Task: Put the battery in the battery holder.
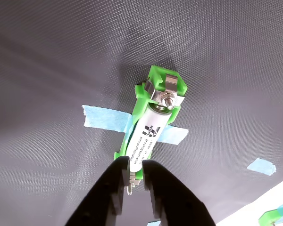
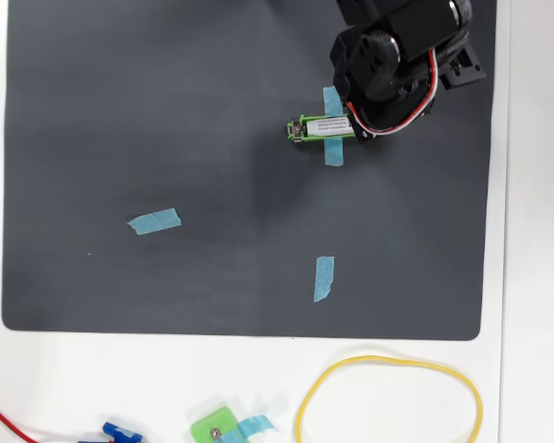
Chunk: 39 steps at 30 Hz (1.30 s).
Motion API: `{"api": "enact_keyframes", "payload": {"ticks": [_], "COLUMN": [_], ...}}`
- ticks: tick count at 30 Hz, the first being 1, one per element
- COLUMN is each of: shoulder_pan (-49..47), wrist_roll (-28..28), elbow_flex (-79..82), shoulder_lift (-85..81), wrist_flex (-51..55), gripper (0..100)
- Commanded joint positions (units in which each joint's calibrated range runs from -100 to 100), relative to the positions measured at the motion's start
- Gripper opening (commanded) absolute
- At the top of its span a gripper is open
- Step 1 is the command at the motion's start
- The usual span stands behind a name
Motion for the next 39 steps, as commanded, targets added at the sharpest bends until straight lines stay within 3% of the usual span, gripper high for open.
{"api": "enact_keyframes", "payload": {"ticks": [1,29,39], "shoulder_pan": [0.4,1.5,1.7], "wrist_roll": [1.6,1.8,1.8], "elbow_flex": [-3.1,-8.2,-15.7], "shoulder_lift": [-0.9,9.5,19.3], "wrist_flex": [0.2,0.5,8.6], "gripper": [0,0,0]}}
